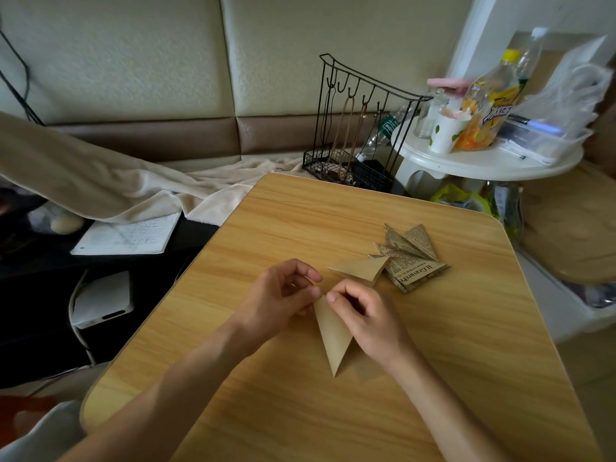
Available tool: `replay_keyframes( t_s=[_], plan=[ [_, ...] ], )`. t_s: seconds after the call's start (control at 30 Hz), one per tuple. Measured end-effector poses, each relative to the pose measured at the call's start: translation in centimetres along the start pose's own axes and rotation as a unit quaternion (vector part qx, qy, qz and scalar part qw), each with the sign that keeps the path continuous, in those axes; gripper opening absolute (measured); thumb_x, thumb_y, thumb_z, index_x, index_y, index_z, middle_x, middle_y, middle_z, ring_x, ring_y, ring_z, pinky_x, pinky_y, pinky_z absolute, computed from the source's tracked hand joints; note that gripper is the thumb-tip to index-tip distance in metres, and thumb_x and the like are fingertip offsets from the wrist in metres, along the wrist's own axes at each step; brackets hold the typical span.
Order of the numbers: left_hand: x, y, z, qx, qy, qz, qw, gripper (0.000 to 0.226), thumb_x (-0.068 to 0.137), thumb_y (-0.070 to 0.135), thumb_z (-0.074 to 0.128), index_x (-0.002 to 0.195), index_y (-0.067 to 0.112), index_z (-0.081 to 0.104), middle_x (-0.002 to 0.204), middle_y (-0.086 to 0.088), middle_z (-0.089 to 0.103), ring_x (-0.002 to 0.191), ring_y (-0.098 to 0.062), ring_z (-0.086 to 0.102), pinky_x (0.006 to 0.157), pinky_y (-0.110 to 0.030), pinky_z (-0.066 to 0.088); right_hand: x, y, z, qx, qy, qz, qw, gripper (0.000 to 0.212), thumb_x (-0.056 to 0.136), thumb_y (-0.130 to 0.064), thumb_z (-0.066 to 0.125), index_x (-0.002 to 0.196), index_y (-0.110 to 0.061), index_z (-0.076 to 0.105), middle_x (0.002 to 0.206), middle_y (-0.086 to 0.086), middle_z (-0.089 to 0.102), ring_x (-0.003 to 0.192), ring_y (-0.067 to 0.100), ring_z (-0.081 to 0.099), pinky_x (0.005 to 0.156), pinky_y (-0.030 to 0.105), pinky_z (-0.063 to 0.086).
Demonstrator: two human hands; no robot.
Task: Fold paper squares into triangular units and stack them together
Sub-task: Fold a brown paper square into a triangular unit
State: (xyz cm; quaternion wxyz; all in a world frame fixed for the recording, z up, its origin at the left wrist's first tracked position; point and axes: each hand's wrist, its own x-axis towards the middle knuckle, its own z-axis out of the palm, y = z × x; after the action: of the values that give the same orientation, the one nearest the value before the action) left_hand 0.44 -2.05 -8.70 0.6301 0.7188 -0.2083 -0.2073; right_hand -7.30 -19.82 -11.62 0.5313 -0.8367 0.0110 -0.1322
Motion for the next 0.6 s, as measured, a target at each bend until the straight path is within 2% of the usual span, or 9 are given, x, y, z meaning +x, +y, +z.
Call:
replay_keyframes(
  t_s=[0.1,0.27,0.33,0.47,0.6],
  plan=[
    [0.08,-0.11,0.18,-0.026,0.011,-0.015,0.999,0.019,0.092,0.009,0.075,0.109,0.012,0.068,0.082,-0.003,0.07,0.074,-0.013,0.065,0.072,-0.023,0.057,-0.01,0.05,-0.03,-0.016,-0.005,-0.001,1.0,0.02,0.101,-0.024,0.065,0.082,-0.021,0.066,0.072,0.001,0.059,0.066,0.013,0.051,0.061,0.029,0.039],
    [0.03,-0.27,0.77,-0.06,0.009,-0.05,0.997,0.027,0.087,0.014,0.08,0.11,0.01,0.068,0.082,-0.002,0.073,0.077,-0.01,0.07,0.071,-0.021,0.057,0.11,0.16,0.01,-0.011,0.013,0.003,1.0,0.018,0.1,-0.016,0.066,0.082,-0.017,0.068,0.072,0.003,0.06,0.071,0.023,0.054,0.064,0.037,0.042],
    [0.05,-0.3,0.8,-0.066,0.022,-0.053,0.996,0.02,0.089,0.013,0.079,0.107,0.01,0.069,0.08,-0.001,0.072,0.076,-0.009,0.069,0.071,-0.021,0.057,0.07,0.11,0.04,-0.011,0.009,0.003,1.0,0.019,0.1,-0.017,0.066,0.081,-0.017,0.067,0.071,0.002,0.059,0.069,0.021,0.053,0.062,0.035,0.041],
    [0.22,-0.26,0.48,-0.109,0.06,-0.075,0.989,0.014,0.092,0.008,0.075,0.105,0.008,0.07,0.078,-0.005,0.067,0.074,-0.01,0.066,0.069,-0.019,0.056,-0.02,-0.01,-0.08,-0.006,0.0,0.01,1.0,0.023,0.099,-0.02,0.064,0.077,-0.021,0.062,0.063,-0.014,0.05,0.061,0.004,0.044,0.057,0.022,0.034],
    [0.41,-0.24,0.19,-0.158,0.099,-0.108,0.976,0.013,0.091,0.003,0.073,0.103,0.008,0.071,0.074,-0.004,0.065,0.071,-0.011,0.065,0.068,-0.02,0.056,-0.03,-0.21,-0.1,0.005,0.003,0.011,1.0,0.021,0.096,-0.03,0.059,0.076,-0.022,0.061,0.064,-0.01,0.05,0.062,0.007,0.045,0.058,0.028,0.035]
  ],
)
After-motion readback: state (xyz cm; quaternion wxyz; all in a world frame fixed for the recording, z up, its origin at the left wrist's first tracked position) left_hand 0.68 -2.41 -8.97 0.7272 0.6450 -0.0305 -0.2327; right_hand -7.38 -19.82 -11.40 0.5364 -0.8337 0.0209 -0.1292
